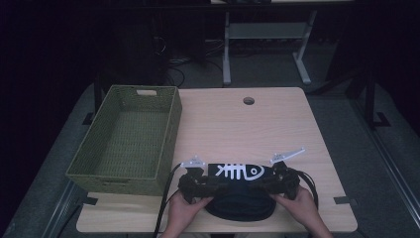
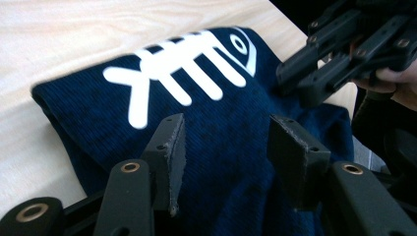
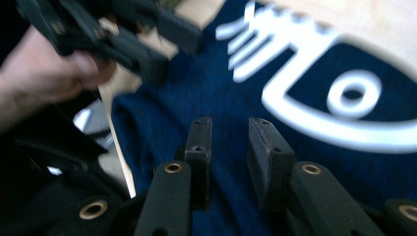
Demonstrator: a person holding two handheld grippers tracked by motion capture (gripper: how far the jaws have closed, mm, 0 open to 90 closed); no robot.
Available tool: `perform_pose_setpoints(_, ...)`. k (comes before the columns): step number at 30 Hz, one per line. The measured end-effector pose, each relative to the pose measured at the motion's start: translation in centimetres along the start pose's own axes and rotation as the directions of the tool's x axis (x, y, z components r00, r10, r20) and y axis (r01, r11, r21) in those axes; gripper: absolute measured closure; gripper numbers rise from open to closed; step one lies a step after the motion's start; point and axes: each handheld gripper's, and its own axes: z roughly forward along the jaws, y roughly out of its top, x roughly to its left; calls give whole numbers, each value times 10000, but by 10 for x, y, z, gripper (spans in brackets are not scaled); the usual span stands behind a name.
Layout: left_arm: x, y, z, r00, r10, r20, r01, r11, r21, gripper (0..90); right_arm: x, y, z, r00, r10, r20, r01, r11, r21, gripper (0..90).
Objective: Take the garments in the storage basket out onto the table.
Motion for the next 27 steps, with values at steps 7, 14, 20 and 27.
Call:
perform_pose_setpoints(7, -13, -9, 0, 9968, 714, -369, -702, 9970, 318, 475, 3, -27, -2, 9998, 192, 7, -192, 9998, -31, 708)
perform_pose_setpoints(14, -11, -6, -5, 9975, 451, -536, -451, 9990, 27, 469, 0, -30, -4, 9993, 368, 79, -366, 9991, -220, 680)
perform_pose_setpoints(20, -5, -6, -12, 9954, 99, -954, -107, 9999, -78, 450, -2, -22, -24, 9949, 553, 838, -487, 9957, -791, 642)
perform_pose_setpoints(27, 5, -10, -12, 9933, -225, -1132, 220, 9997, -51, 447, -17, -25, -28, 9866, 972, 1310, -859, 9923, -891, 608)
